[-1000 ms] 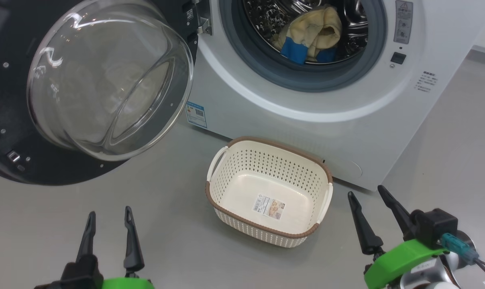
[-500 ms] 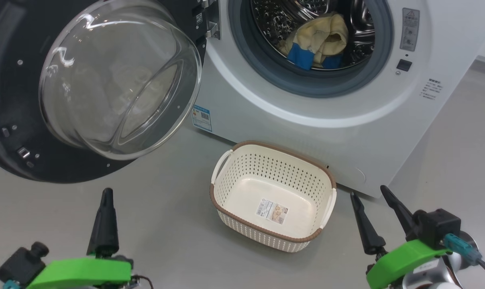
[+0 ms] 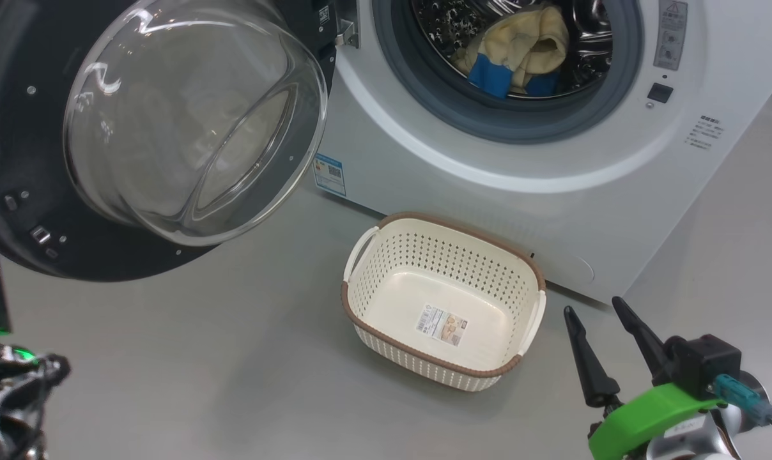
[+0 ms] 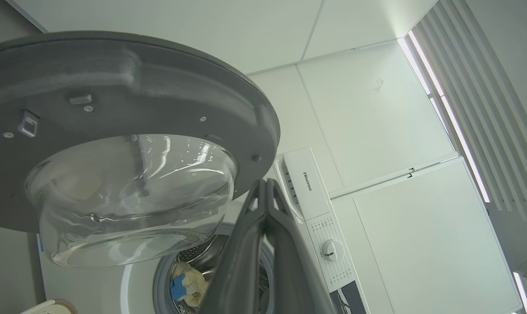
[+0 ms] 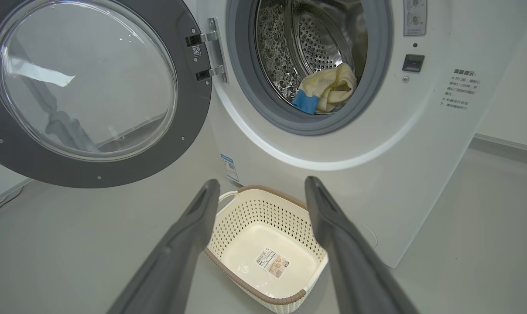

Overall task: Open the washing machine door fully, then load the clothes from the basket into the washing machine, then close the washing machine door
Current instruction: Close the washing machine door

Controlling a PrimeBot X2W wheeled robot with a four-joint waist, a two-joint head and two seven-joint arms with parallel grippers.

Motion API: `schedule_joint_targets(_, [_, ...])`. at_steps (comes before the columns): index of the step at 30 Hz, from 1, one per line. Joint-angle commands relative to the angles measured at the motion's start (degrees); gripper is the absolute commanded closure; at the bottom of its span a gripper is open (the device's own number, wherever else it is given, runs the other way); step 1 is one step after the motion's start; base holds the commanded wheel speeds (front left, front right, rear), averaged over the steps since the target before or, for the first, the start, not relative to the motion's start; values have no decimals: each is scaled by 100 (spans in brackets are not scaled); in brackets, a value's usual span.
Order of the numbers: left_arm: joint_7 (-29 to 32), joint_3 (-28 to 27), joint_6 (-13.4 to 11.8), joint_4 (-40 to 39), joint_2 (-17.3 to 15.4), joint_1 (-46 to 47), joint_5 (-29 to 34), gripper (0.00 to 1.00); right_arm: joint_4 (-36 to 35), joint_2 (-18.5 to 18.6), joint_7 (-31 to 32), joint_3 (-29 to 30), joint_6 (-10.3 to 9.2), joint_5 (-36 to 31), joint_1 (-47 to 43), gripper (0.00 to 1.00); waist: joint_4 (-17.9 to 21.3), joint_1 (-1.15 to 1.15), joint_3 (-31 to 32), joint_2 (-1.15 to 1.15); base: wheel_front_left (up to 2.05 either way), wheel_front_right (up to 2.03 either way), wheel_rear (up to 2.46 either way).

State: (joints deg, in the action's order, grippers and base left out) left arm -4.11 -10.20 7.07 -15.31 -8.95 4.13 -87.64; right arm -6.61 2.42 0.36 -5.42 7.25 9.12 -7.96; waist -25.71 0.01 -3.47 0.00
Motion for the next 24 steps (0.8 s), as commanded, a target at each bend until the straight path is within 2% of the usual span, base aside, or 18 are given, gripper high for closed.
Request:
schedule_joint_targets(1, [-23, -410, 40, -91, -306, 380, -77, 100, -255, 46, 18, -84, 24, -34, 191, 0, -18, -1, -38, 0, 0, 0, 0])
schedule_joint_targets(6, [-26, -1011, 41, 404, -590, 909, -597, 100, -326, 51, 100, -77, 24, -93, 230, 0, -22, -1, -131, 0, 0, 0, 0])
schedule_joint_targets(14, [124, -1784, 41, 1584, -976, 1626, -984, 100, -459, 157, 275, -91, 24, -115, 267, 0, 47, -1, -285, 0, 0, 0, 0])
schedule_joint_targets(24, [355, -2207, 41, 2909, -1060, 2268, -1033, 100, -682, 337, 524, -162, 24, -128, 307, 0, 246, -1, -507, 0, 0, 0, 0])
